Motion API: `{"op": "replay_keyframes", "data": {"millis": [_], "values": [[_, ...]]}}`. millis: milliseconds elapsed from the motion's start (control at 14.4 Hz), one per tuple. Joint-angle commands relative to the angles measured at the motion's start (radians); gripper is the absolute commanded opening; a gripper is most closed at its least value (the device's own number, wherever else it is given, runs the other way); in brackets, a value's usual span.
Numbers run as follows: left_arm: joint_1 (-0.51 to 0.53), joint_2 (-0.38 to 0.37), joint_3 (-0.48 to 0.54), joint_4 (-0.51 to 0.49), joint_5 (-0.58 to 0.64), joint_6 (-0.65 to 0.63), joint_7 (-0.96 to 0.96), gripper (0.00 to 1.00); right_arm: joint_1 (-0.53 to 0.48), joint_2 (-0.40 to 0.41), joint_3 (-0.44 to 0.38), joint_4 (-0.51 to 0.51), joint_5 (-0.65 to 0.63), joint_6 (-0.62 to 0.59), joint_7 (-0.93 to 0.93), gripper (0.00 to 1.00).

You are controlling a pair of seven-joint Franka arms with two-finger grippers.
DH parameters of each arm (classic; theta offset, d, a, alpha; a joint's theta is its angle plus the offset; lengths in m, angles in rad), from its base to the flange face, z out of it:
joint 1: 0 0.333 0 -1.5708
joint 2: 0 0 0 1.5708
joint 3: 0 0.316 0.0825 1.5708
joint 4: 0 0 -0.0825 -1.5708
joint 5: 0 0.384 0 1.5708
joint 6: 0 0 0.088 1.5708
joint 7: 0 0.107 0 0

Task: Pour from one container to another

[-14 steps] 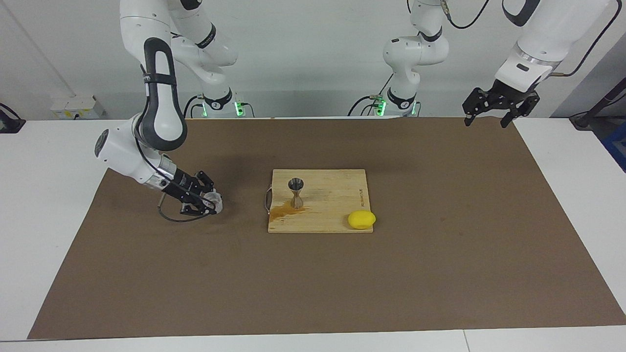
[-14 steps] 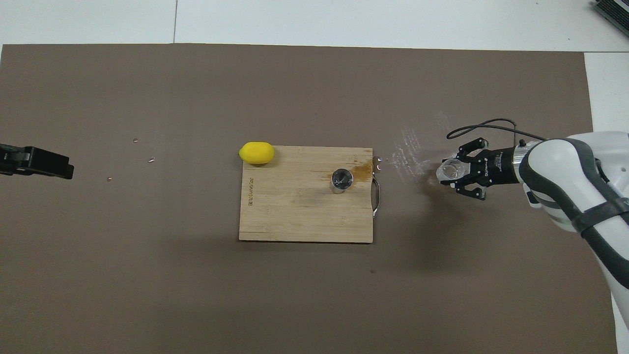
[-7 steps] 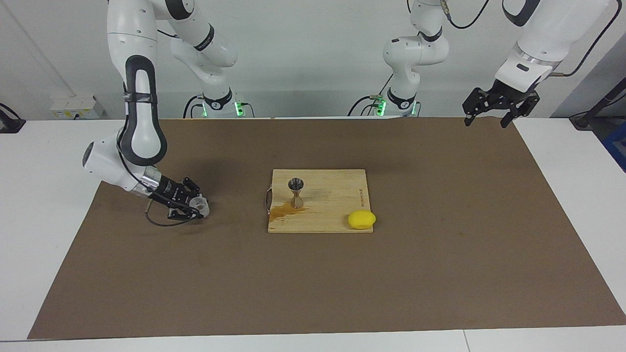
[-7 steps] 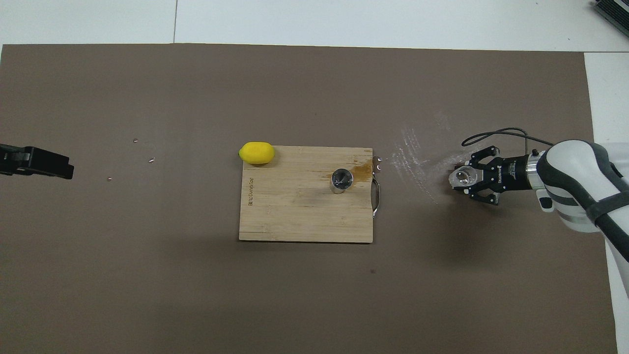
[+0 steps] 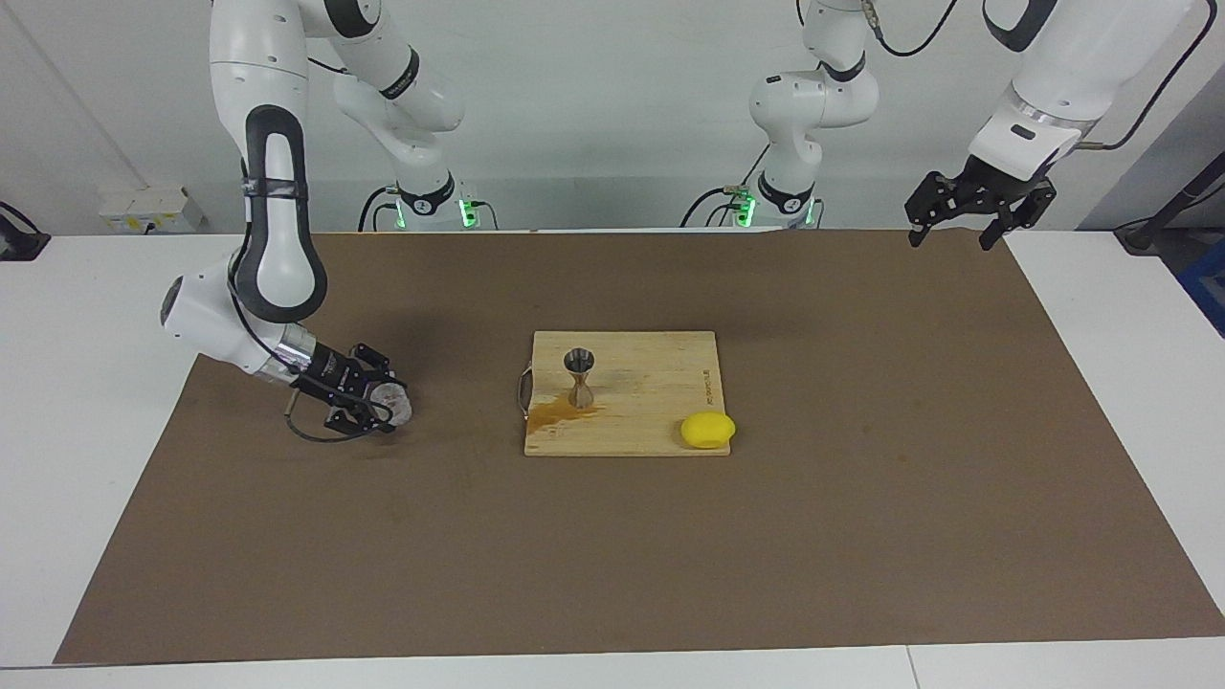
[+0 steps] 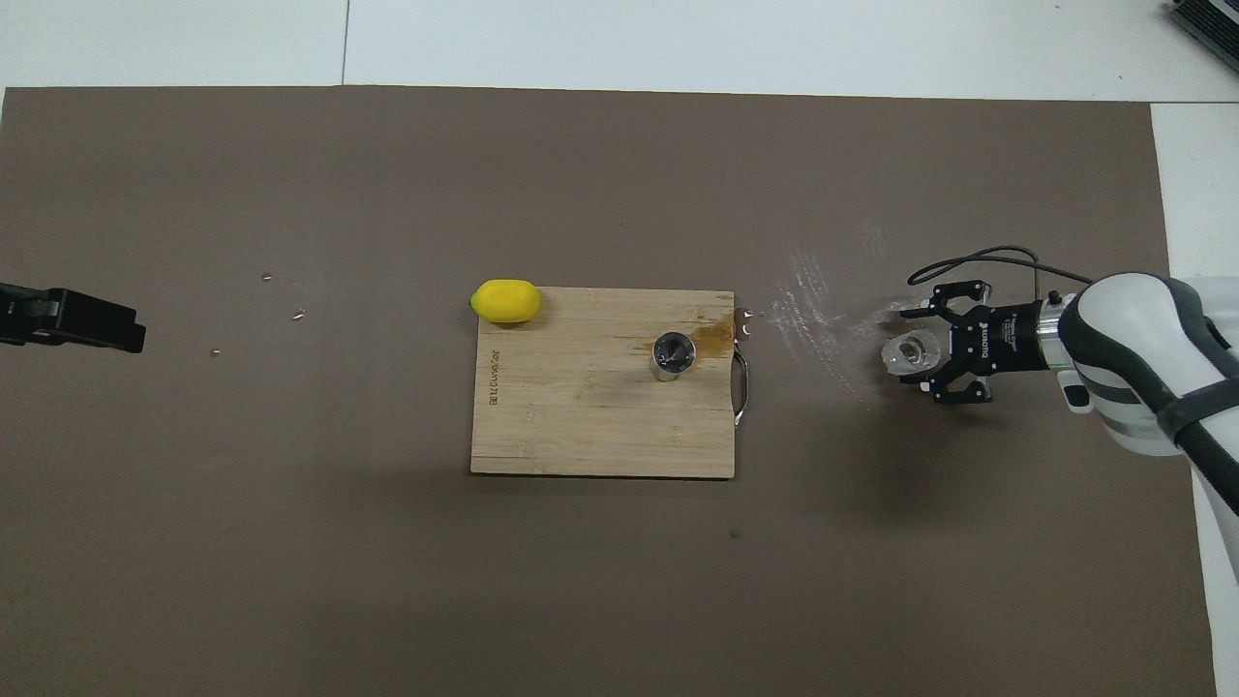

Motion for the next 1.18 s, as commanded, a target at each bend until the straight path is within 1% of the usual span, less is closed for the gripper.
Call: {"op": "replay_keyframes", "data": {"millis": [0,208,346,623,762,901,970,1108], "values": [[-0.009,-0.007,0.007,-0.005,0.001,-0.012,0.007,1.0,-0.008,-0.036,0.002,-0.01,0.011,-0.009,-0.033,1.0],[-0.009,-0.008,0.007,-0.005,0.001,-0.012,0.007,1.0,-0.007,-0.09,0.002,-0.02,0.0,-0.012,-0.031,1.0],[-0.009,-0.007,0.007,-0.005,0.001,-0.012,0.007,1.0,-0.002,-0.12,0.004,-0.02,-0.041,-0.031,-0.031,1.0],[-0.009,-0.007,0.007,-0.005,0.001,-0.012,0.007,1.0,0.107,-0.168,0.004,0.0,-0.317,-0.061,-0.106,1.0],[-0.009,-0.007,0.007,-0.005,0.001,-0.012,0.007,1.0,0.155,-0.171,0.005,0.016,-0.481,-0.062,-0.233,1.0],[-0.009,-0.007,0.007,-0.005,0.001,-0.012,0.007,1.0,0.194,-0.173,0.007,0.023,-0.625,-0.065,-0.475,1.0],[-0.009,-0.008,0.007,-0.005,0.001,-0.012,0.007,1.0,0.2,-0.185,0.007,0.025,-0.653,-0.068,-0.573,1.0],[-0.009,-0.008,0.007,-0.005,0.001,-0.012,0.007,1.0,0.199,-0.223,0.004,0.031,-0.702,-0.068,-0.686,1.0]]}}
